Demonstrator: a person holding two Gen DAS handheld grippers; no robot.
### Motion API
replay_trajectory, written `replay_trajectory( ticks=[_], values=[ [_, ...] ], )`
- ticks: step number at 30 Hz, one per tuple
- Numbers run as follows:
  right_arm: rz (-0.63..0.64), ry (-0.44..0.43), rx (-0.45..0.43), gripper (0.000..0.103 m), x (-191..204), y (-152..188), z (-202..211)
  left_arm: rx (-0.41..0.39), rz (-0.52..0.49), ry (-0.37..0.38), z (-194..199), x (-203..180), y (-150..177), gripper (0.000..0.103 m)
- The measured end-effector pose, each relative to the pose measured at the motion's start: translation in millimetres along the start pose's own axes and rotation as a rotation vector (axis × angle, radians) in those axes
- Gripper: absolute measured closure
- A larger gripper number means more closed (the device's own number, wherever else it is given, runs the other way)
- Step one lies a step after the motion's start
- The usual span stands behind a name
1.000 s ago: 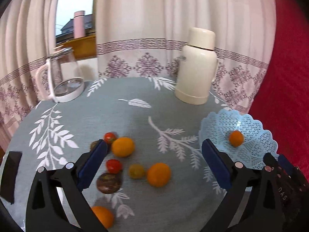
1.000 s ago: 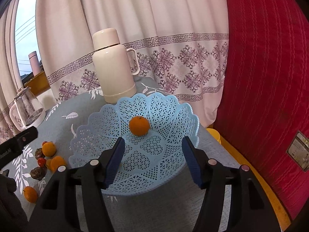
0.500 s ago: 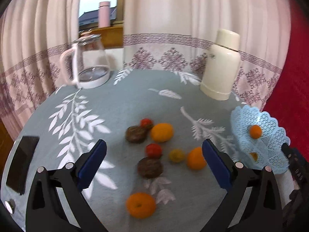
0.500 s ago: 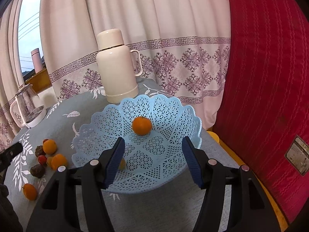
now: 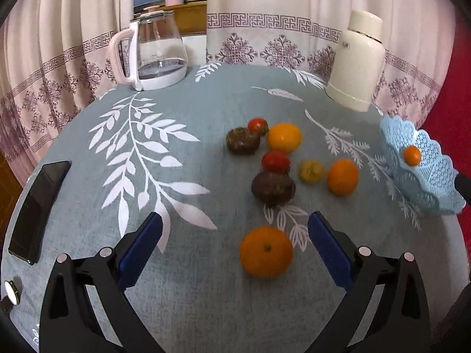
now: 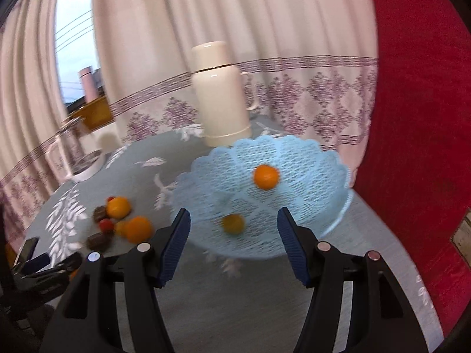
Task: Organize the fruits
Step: 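Move both tools away from the basket back toward the fruit pile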
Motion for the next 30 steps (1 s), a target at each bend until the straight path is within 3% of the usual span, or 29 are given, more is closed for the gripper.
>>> replay_trajectory(
  ticks=[7,14,20,30],
  values=[
    [0.083,-0.061,0.037,0.041,34,20,1,0.025,0.005,0.011,-4,2,4,0.003],
    [0.105,-0.061,0.062,0.041,39,29,-5,0.052,0.010,0.044,-9,1,8,0.007],
    [0.127,-0.064,0.064,0.035,44,31,-6,0.083,0.032,0.074,-13,3,12,0.019],
    [0.154,-0.069,0.062,0.035,50,31,-4,0.112,0.008,0.160,-16,-8,18,0.053]
  ],
)
Point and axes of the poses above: each gripper's, at about its wrist camera, not at the fingertips, and z roughly against the way its jaws point, x to its left, y to its underside, the point moved 6 cm from there along -z, roughly the way its jaws point, and after that the axes turned 11 degrees about y, right-handed, at the moved point
